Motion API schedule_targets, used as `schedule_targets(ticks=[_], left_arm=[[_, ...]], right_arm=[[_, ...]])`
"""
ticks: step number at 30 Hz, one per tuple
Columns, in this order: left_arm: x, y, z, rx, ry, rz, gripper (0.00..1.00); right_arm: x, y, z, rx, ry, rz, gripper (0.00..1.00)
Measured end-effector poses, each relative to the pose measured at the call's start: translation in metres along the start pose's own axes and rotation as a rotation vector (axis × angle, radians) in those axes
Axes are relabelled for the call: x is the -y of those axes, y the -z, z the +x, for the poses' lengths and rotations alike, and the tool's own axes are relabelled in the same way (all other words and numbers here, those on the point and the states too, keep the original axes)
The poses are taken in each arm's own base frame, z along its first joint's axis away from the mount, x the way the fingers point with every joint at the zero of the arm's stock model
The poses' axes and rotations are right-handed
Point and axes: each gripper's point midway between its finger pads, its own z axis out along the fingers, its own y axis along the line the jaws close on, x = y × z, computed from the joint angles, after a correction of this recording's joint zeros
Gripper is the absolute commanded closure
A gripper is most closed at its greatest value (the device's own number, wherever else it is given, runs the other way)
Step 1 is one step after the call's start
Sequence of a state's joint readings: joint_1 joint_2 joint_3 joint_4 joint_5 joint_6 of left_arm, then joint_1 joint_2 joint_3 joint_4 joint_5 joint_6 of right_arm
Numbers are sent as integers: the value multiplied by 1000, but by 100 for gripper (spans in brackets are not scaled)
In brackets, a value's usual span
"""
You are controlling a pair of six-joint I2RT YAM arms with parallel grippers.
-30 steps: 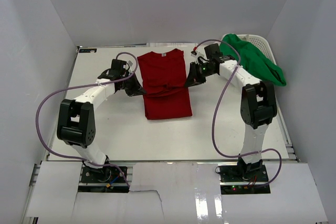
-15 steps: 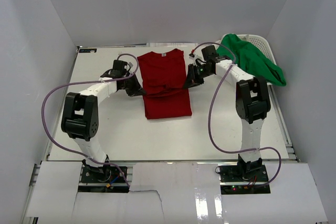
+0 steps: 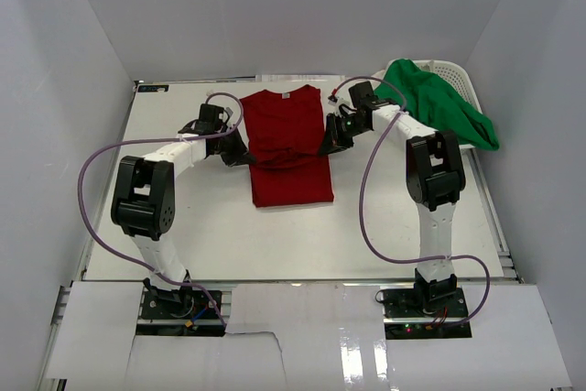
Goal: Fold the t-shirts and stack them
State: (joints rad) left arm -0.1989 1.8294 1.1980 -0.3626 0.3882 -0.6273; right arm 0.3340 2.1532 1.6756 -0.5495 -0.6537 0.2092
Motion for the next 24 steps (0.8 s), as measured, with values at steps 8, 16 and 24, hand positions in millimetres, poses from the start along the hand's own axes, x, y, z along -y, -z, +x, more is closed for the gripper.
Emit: schedule_targets(ticks=[8,16,24], left_arm=[[11,4,-15,40,-18,18,100],[9,-3,-23,55,-21,8,86],[2,-17,-32,85,24,0,39]], right_arm=[[0,0,-3,9,-5,4,92],[-5,5,-18,44,11,14,91],[1,-3,-43,95,9,11,41]])
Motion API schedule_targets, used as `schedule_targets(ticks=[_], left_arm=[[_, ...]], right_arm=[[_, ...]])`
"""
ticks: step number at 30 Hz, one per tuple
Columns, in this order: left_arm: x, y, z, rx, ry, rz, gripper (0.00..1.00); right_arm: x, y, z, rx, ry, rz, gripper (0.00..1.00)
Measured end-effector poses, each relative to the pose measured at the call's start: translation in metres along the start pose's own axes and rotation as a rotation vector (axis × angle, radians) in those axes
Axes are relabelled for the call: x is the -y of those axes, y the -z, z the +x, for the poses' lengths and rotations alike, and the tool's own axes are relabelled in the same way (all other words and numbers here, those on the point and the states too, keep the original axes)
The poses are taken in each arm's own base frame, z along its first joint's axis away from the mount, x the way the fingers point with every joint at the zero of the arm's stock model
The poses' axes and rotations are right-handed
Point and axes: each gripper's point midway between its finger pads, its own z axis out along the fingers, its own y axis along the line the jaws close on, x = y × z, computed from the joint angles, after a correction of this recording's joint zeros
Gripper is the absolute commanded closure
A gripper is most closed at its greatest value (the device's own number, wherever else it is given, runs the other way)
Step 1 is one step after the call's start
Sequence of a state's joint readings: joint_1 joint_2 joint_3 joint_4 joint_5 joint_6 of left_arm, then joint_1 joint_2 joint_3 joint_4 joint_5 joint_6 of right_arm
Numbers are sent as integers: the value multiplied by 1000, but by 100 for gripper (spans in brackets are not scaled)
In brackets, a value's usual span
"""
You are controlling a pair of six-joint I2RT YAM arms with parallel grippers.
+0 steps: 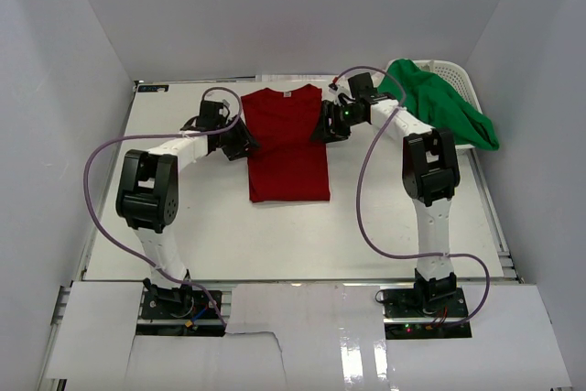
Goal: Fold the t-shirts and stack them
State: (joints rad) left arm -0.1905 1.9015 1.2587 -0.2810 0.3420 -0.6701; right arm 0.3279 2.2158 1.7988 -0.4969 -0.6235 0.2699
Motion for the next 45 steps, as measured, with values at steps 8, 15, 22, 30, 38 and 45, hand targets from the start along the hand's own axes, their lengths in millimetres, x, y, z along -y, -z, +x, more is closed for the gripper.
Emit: schedule_targets(ticks=[8,15,22,30,38,45], left_arm=[[-5,3,-3,106,61,29,32],[32,49,-38,268,-36,111,32],[70,108,-47,377,-163,217,45],[35,87,43,150,-131,280,94],[51,64,111,-44,-197,381,100],[69,43,145,-144,-235,466,100]], right_arm=[[8,-9,-7,48,-5,3,36],[1,-4,10,46,5,-10,36],[-30,2,20,46,56,-82,36],[-63,-17,36,3,78,-172,54],[-66,-51,35,-29,14,-250,92],[-70,-78,33,-53,-21,-298,92]])
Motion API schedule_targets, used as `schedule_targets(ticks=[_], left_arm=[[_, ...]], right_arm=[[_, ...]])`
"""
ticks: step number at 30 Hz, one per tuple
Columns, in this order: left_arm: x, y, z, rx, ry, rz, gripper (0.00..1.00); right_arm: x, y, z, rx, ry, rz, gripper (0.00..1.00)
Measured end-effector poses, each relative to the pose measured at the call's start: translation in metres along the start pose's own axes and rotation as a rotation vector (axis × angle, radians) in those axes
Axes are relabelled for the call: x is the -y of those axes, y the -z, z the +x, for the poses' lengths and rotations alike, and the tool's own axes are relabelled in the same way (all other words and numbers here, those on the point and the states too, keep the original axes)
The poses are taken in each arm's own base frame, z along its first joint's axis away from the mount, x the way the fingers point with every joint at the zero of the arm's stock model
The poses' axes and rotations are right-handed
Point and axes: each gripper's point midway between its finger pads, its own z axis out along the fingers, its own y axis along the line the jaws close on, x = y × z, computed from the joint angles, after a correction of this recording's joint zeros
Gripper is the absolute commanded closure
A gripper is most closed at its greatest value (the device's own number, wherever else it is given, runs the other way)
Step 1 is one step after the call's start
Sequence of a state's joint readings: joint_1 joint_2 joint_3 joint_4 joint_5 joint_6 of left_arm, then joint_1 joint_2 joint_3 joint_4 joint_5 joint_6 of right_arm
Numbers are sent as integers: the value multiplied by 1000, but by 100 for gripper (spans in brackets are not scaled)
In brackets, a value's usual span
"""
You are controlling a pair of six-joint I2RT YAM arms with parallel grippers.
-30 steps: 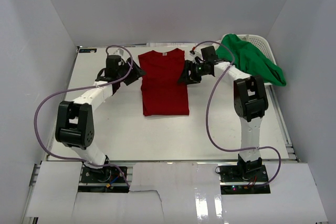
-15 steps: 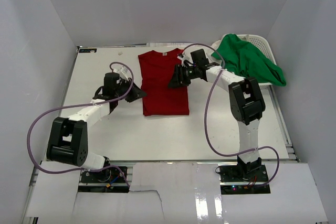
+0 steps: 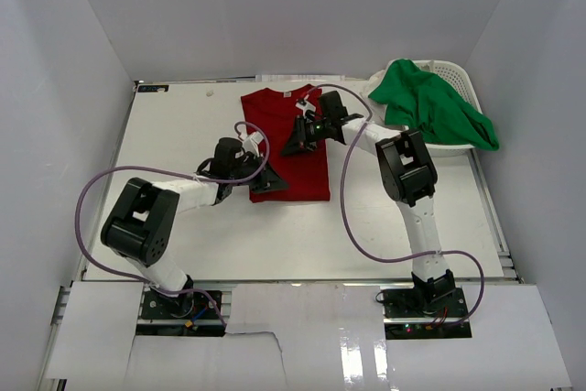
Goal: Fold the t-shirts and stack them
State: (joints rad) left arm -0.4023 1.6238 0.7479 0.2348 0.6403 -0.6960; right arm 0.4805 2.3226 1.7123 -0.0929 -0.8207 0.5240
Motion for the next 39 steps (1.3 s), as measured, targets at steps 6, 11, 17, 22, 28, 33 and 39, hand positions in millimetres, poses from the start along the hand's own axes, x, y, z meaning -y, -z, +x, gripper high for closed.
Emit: schedule_targets(ticks=[6,11,17,22,28,33,39], left_arm=[[-8,-11,0,5,2,10,100],[-23,-20,2,10,6,-10,100],[-51,-29,21,-21,47,-56,100],[-51,-30,22,-4,36,-38,100],[-52,-32,22,7,33,-22,100],[-52,-31,22,14,28,-16,100],[-52,-30,25,17,33,-10,100]], right_arm=[[-12,-14,1,-14,-1,-45,92],[-16,-23,5,-20,4,-70,92],[-8,-30,8,-23,0,-77,92],[-1,-35,8,-18,10,-83,92],[21,-46,20,-39,-19,-74,92],[21,-51,13,-36,6,-96,92],[22,-60,-17,10,83,-111,92]])
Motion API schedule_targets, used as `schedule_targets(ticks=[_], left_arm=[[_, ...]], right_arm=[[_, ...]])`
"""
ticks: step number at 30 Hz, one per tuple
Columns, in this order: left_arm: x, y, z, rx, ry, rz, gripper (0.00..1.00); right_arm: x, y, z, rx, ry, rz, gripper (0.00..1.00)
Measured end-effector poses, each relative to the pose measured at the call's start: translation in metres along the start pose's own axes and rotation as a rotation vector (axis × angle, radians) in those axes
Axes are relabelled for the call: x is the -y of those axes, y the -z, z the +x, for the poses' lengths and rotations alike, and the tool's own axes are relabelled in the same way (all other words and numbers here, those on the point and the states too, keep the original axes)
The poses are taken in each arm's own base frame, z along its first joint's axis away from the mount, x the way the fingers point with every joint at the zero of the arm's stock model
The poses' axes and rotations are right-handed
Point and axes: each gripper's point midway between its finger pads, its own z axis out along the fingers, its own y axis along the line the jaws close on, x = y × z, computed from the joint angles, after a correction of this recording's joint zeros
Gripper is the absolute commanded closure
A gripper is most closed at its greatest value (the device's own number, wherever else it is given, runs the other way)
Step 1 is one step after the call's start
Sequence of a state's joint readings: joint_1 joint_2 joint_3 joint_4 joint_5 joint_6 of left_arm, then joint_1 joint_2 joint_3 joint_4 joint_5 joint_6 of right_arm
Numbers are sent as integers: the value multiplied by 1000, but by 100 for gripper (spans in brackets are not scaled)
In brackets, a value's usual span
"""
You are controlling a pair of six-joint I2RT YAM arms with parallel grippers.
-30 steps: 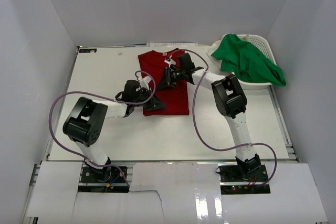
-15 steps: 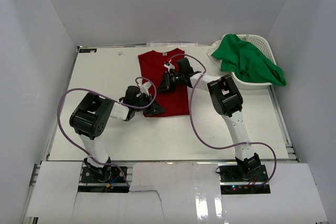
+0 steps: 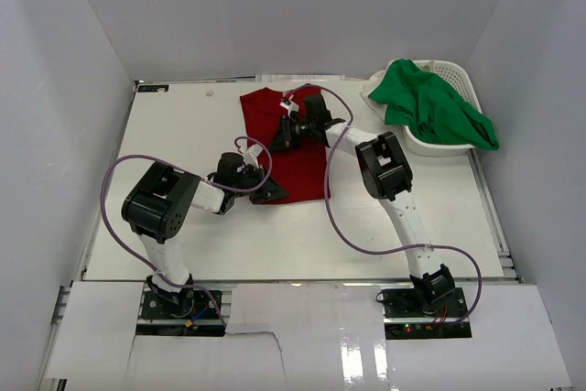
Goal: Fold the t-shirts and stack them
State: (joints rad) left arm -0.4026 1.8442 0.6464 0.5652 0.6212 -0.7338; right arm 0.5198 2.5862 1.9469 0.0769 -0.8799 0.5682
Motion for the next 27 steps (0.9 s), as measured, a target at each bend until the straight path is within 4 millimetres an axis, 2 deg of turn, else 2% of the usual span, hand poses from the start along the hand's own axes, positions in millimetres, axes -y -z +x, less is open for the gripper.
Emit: schedule_targets(ticks=[4,7,9,12,15,16,18,19,20,21,22,23,24,26,27], left_arm=[[0,1,1,6,0,2,100],[0,3,2,7,3,1,100],[1,4,3,6,4,0,100],[1,5,4,0,9,-4,100],[2,6,4,-5,14,-8,100],[3,6,3,-7,17,-10,100],[4,6,2,-13,22,-15,100],[6,6,0,-16,24,-17,100],[8,6,-2,-21,29,-24,100],[11,6,-6,-24,31,-32,91],[14,7,-11,-26,28,-40,82],[19,8,-17,-19,16,-45,73],[26,11,-26,-8,10,-62,60],[45,22,-45,27,-26,-76,50],[57,30,-56,51,-47,-79,41]], right_arm=[[-4,1,-27,42,50,9,92],[-20,9,-47,81,124,17,92],[-40,22,-54,99,162,30,92],[-88,50,-65,137,241,38,91],[-171,100,-78,217,384,25,83],[-198,115,-82,245,436,16,76],[-240,142,-81,296,520,6,60],[-253,152,-77,308,540,6,46],[-260,160,-70,317,552,16,42],[-259,164,-63,320,549,33,40],[-252,165,-51,308,530,52,34],[-240,163,-38,285,495,73,30],[-218,159,-20,251,446,108,25],[-172,151,19,167,321,179,22],[-150,148,41,120,257,214,18]])
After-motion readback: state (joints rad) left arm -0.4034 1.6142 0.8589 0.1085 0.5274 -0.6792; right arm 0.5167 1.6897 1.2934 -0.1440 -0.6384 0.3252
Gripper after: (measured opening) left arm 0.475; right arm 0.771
